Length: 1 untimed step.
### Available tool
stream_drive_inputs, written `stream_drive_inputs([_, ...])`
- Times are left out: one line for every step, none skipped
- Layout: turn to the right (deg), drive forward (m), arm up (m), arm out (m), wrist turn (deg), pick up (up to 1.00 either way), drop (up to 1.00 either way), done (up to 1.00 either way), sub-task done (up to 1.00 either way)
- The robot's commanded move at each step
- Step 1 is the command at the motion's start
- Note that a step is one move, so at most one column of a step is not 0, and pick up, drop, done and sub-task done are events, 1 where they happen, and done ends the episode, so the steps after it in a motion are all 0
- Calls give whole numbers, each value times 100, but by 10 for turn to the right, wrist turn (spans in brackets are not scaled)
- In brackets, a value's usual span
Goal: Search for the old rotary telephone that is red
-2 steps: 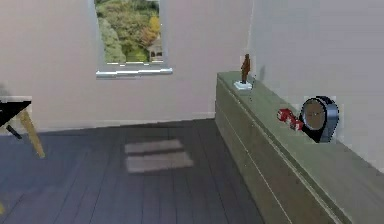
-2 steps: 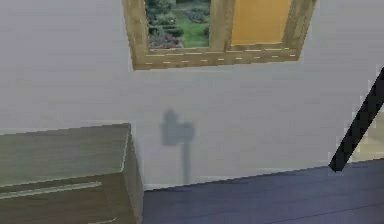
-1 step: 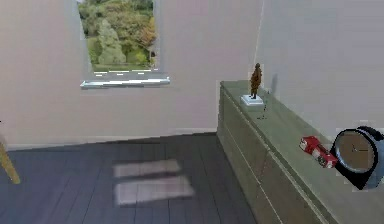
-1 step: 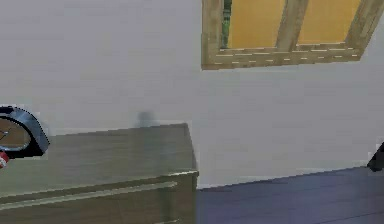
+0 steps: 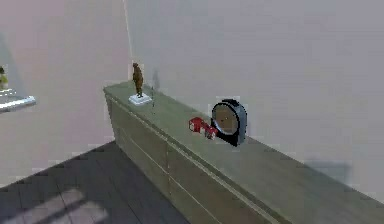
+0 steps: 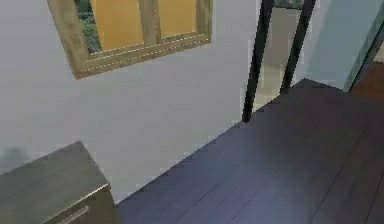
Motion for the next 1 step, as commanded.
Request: stream_drive_inputs([0, 0, 0, 0, 0, 0, 0, 100, 0])
